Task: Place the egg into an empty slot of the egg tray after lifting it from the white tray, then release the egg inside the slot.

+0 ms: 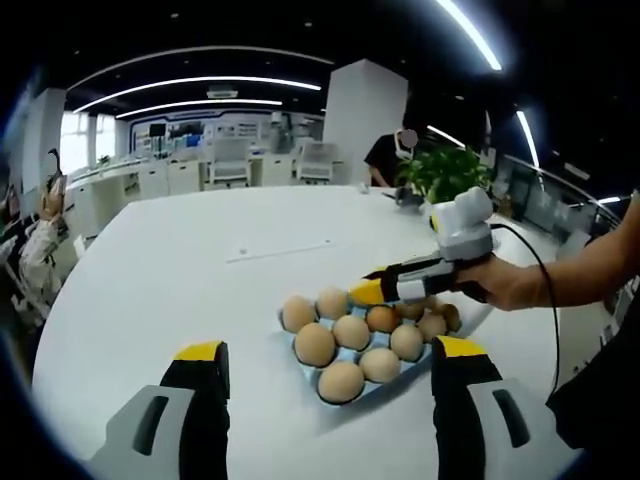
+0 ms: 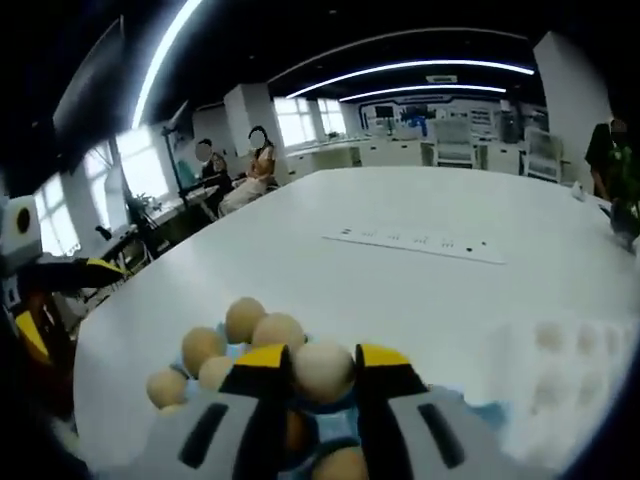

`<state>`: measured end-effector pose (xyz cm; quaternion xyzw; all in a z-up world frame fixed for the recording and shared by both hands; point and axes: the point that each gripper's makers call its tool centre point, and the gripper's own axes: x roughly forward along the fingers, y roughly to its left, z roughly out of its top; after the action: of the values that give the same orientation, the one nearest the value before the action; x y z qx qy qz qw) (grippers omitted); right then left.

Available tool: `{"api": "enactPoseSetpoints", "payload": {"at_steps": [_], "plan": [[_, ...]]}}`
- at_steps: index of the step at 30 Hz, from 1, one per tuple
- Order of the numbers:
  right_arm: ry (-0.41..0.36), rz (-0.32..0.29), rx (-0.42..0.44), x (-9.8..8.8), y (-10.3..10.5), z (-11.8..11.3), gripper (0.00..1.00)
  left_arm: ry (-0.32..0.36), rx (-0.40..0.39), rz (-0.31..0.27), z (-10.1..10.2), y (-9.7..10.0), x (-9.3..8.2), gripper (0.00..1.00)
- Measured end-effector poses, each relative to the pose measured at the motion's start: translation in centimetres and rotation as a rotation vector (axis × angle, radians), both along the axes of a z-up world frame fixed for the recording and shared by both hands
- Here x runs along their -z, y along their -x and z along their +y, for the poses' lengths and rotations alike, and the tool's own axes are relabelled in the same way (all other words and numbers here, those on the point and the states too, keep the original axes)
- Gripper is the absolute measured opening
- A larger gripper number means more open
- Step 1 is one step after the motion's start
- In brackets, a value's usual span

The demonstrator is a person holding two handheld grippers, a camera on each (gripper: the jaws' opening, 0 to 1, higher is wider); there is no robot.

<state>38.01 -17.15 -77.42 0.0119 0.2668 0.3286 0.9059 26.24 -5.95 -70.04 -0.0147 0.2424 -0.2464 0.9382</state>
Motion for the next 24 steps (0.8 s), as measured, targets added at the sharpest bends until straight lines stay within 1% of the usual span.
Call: {"api": "enactPoseSetpoints", "payload": {"at_steps": [4, 5, 11, 18, 24], "plan": [[-0.008, 0.014, 0.011, 0.2, -0.2, -0.4, 0.25, -0.003, 0.009, -0.003, -0.2, 0.0, -0.1, 0.83], [-0.022, 0.013, 0.011, 0.1, -0.2, -0.4, 0.25, -0.004, 0.009, -0.004, -0.2, 0.0, -0.1, 0.83], [-0.015, 0.011, 0.01, 0.1, -0.2, -0.2, 0.25, -0.003, 0.008, -0.001, -0.2, 0.0, 0.0, 0.83], [0.03, -0.027, -0.037, 0.0, 0.1, 0.2, 0.25, -0.004, 0.012, -0.006, -0.3, -0.1, -0.2, 0.82], [0.03, -0.043, -0.045, -0.9, 0.4, -0.4, 0.25, -0.005, 0.022, -0.01, -0.5, -0.1, -0.4, 0.82]]}}
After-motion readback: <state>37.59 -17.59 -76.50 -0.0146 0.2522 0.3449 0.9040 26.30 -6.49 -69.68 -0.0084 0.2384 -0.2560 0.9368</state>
